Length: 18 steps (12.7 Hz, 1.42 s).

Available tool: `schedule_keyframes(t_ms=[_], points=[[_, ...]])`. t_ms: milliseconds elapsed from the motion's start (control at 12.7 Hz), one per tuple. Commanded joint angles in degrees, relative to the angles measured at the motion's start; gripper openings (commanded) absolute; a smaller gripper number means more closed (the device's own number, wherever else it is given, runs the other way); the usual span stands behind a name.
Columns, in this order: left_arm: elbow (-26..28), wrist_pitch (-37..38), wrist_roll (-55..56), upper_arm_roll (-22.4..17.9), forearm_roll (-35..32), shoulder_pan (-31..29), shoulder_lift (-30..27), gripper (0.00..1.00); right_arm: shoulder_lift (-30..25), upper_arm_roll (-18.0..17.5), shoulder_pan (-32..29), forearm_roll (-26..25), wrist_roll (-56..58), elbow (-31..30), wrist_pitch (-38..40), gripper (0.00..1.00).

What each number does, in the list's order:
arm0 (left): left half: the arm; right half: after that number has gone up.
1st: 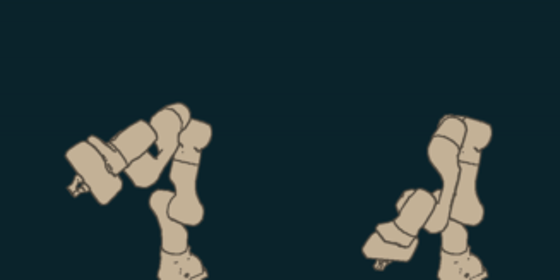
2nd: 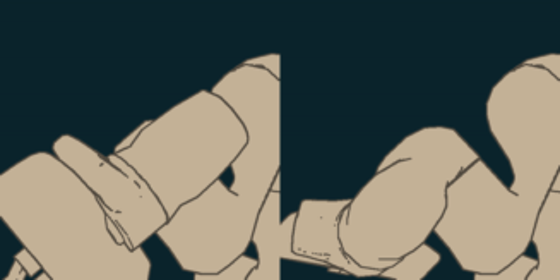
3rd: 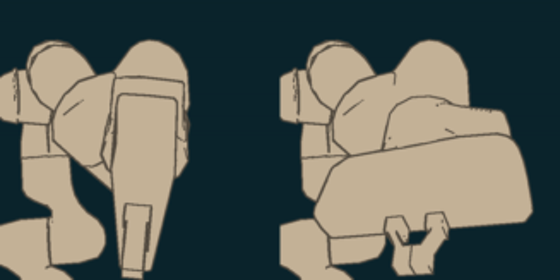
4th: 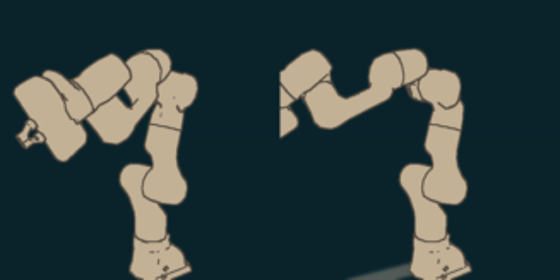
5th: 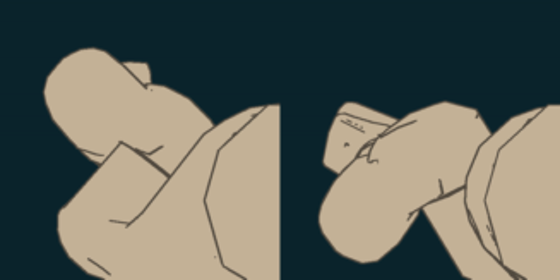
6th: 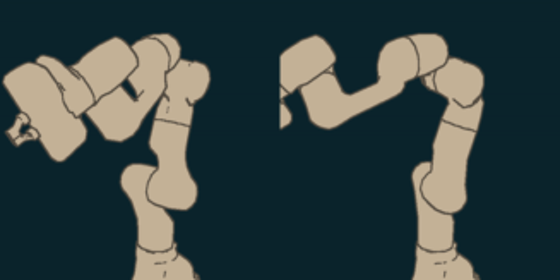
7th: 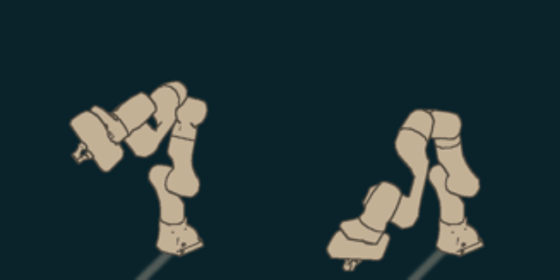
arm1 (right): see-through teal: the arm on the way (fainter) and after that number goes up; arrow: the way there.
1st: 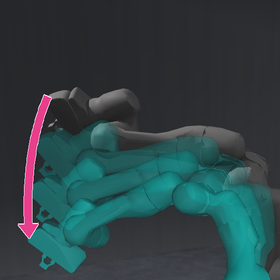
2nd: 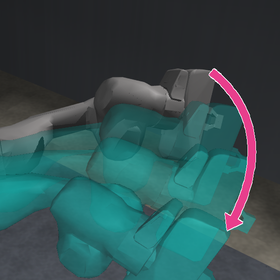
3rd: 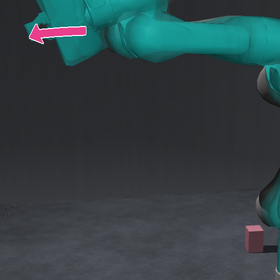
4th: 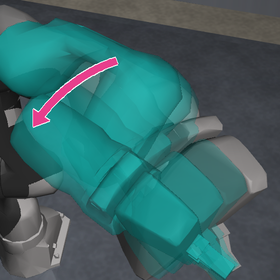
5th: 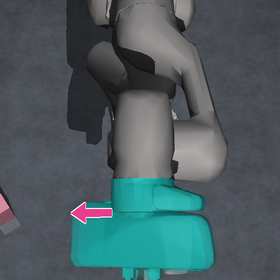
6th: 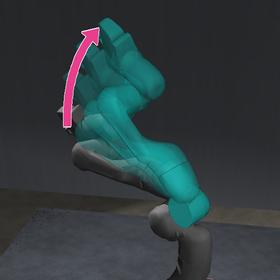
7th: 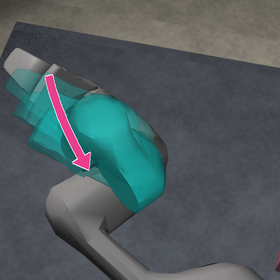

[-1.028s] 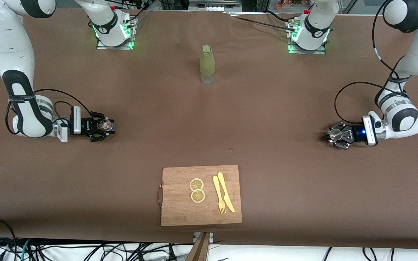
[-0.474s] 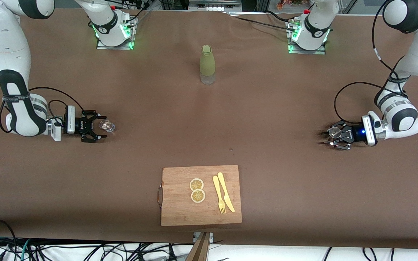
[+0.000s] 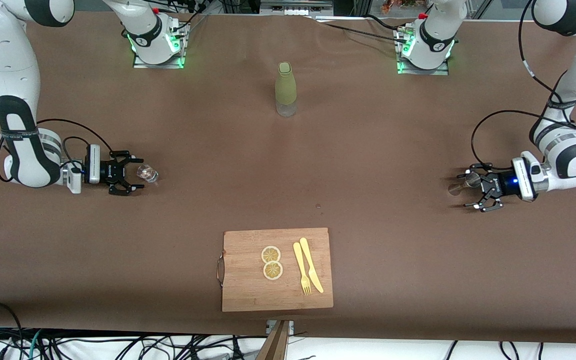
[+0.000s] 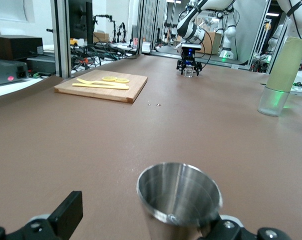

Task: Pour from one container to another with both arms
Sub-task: 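Set the jigger down with the left gripper while the right gripper sets the beaker down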

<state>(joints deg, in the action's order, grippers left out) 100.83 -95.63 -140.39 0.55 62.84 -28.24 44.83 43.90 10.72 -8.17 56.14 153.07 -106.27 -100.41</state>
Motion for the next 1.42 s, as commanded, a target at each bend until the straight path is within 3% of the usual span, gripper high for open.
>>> schedule_keyframes(t_ms=[0,237,632,1028,1344], points=[[1.0,-0.3,1.1,-0.7,-1.6,-0.1,-1.7,1.00,0.4,0.5,-0.1,-1.6,-0.3,0.5,0.4,1.00],[1.0,-0.2,3.3,-1.7,-1.7,-0.3,-3.0,1.00,-0.9,0.5,0.3,-2.0,-1.6,0.5,0.3,1.00],[1.3,0.3,10.2,-2.9,-4.5,-0.5,-6.4,1.00,-4.1,1.4,0.3,-10.0,-9.2,0.5,0.3,1.00],[3.7,0.2,22.9,-3.3,-8.2,-0.9,-11.9,1.00,-15.0,1.4,2.9,-22.5,-30.2,0.4,0.0,1.00],[3.7,-2.0,40.9,-3.0,-13.8,-0.6,-18.9,1.00,-24.9,0.9,7.4,-33.2,-54.0,-0.2,-1.1,1.00]])
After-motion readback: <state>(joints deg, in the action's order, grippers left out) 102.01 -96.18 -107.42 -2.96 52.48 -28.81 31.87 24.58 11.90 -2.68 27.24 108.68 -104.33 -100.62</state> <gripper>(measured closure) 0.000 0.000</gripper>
